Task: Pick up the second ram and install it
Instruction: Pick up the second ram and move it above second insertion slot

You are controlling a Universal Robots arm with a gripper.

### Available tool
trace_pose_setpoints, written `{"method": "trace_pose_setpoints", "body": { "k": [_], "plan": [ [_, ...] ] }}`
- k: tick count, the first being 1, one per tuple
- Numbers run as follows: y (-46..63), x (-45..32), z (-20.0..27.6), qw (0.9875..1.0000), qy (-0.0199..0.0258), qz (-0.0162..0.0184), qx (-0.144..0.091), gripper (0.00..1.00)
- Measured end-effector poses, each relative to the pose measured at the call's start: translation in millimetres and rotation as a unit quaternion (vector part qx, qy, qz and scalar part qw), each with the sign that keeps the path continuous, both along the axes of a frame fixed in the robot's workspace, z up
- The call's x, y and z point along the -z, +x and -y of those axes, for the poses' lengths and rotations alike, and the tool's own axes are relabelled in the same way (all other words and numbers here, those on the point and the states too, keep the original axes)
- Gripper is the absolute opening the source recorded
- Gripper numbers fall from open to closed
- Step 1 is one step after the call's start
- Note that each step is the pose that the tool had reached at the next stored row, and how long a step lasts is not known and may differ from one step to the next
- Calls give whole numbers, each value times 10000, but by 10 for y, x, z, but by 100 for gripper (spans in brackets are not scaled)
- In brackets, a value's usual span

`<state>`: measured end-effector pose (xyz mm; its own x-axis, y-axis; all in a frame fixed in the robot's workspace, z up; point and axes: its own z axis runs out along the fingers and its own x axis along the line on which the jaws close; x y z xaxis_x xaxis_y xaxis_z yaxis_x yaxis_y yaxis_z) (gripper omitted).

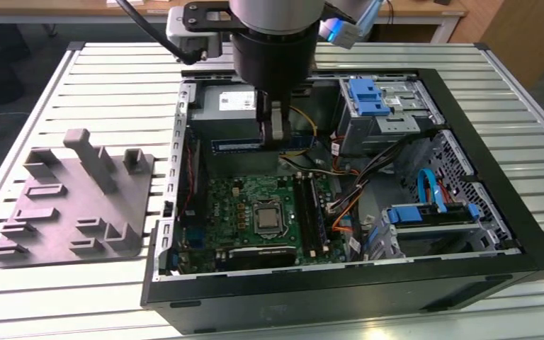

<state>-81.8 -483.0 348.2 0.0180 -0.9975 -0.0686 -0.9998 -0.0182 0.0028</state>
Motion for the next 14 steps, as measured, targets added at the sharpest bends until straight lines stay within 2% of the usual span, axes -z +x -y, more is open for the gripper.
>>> {"method": "trace_pose_setpoints", "body": {
  "k": [14],
  "plan": [
    [123, 169, 0, 10000, 0, 0, 0, 14]
  ]
}}
